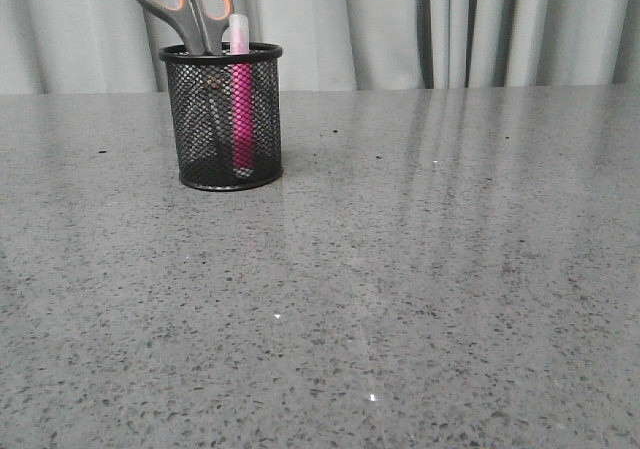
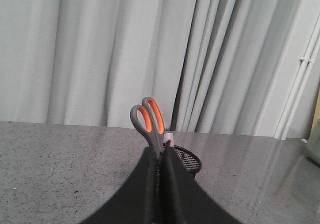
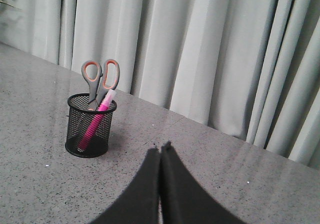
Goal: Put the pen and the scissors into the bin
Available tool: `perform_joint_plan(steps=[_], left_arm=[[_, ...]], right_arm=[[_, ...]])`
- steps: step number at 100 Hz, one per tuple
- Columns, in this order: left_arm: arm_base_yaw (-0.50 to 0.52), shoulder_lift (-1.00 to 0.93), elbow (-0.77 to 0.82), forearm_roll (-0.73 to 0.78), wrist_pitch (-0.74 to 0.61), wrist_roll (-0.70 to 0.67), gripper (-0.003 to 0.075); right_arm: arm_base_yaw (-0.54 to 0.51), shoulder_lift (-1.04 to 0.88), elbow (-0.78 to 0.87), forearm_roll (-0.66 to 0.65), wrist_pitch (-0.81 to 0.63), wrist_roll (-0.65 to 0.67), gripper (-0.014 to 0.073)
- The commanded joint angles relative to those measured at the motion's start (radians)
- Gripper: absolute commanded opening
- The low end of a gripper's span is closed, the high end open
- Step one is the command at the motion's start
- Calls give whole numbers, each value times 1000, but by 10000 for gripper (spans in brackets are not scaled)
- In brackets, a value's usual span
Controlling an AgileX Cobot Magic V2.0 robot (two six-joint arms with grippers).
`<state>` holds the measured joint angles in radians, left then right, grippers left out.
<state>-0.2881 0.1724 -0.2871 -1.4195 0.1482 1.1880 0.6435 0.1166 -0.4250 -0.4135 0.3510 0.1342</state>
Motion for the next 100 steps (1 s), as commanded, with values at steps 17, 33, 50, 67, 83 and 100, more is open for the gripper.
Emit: perform_joint_plan(steps=[17,33,50,67,83,100], left_arm=[[-6,11,-19,254,7,-9,-19],[-2,-9,26,813,-83,-334,-19],[41,-16,101,831,-211,-467,-19],[74,-17,205,1127,-218,-876,-19],[89,-53,324,1156,-218,-984,-19],[141,-109,332,1324,-107,-986,-19]], right_arm=[[-9,10,-25,-10,-63,-1,-69],[-9,10,-25,-10,-63,-1,-69],[-9,10,-25,-10,-63,-1,-69],[-9,10,-25,-10,-63,-1,-69],[-9,10,-25,-10,-63,-1,-69],[-9,10,-25,-10,-63,-1,-69]])
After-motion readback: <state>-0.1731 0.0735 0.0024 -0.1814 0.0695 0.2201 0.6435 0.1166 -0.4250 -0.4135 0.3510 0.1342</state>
